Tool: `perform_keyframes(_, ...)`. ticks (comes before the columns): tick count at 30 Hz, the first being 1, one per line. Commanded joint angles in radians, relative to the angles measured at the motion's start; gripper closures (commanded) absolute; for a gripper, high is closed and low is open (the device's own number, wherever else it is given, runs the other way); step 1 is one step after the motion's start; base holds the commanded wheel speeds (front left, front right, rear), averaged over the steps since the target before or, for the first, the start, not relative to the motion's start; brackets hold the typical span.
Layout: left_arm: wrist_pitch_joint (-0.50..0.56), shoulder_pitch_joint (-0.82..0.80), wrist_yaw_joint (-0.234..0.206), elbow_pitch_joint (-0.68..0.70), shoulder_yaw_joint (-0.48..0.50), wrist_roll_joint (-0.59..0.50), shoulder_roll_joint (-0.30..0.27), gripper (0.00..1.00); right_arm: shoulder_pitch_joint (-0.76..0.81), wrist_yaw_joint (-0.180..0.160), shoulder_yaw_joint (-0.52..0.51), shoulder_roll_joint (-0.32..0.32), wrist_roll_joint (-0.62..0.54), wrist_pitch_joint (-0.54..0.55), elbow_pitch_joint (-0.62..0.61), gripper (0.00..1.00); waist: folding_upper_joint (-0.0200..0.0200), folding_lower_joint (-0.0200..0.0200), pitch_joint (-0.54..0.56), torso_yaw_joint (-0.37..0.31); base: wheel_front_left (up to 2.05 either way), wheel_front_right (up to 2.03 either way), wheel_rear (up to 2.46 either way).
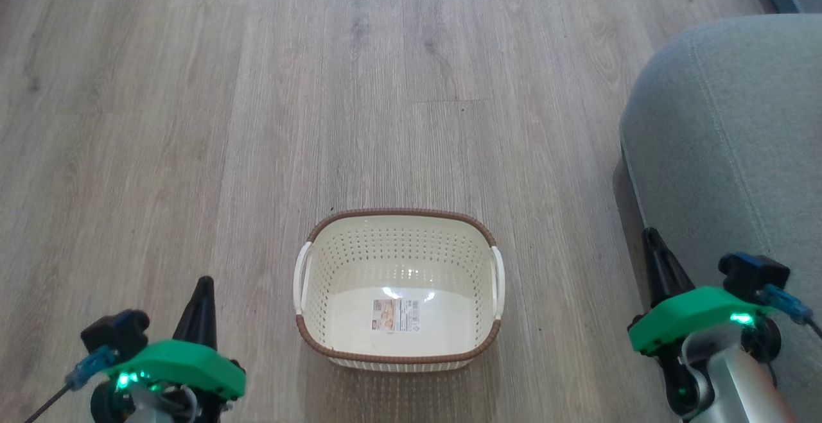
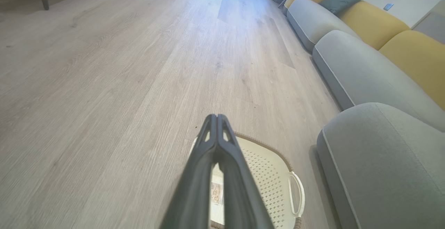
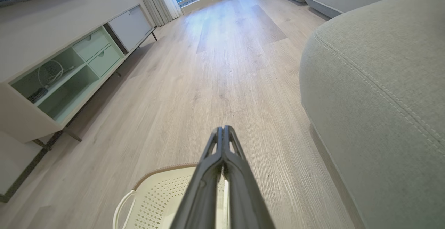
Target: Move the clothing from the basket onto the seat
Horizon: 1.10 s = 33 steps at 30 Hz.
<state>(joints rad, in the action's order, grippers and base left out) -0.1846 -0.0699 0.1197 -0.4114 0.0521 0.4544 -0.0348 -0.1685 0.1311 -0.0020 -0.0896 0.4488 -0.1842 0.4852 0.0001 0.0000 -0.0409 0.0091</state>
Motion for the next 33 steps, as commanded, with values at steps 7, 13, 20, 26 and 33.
perform_keyframes(7,0.024,-0.04,0.001,0.045,0.014,0.091,-0.006,1.0,-0.022,0.0,-0.013,0.004,0.093,0.022,-0.052,1.0,-0.0001,0.0,0.003,-0.001,0.0,0.0,0.0)
perform_keyframes(13,0.041,-0.04,0.001,0.052,0.017,0.158,-0.006,1.0,-0.017,0.0,-0.02,0.006,0.16,0.04,-0.064,1.0,-0.0001,0.0,0.005,-0.001,0.0,0.0,0.0)
perform_keyframes(20,0.061,-0.04,0.002,0.061,0.02,0.237,-0.007,1.0,-0.011,0.0,-0.027,0.009,0.239,0.06,-0.078,1.0,-0.0001,0.0,0.007,-0.002,0.0,0.0,0.0)
perform_keyframes(26,0.078,-0.04,0.003,0.069,0.023,0.303,-0.008,1.0,-0.006,0.0,-0.033,0.011,0.306,0.077,-0.09,1.0,-0.0001,0.0,0.01,-0.002,0.0,0.0,0.0)
perform_keyframes(33,0.099,-0.039,0.003,0.078,0.027,0.382,-0.008,1.0,0.001,0.0,-0.04,0.013,0.385,0.098,-0.104,1.0,-0.0001,0.0,0.012,-0.003,0.0,0.0,0.0)
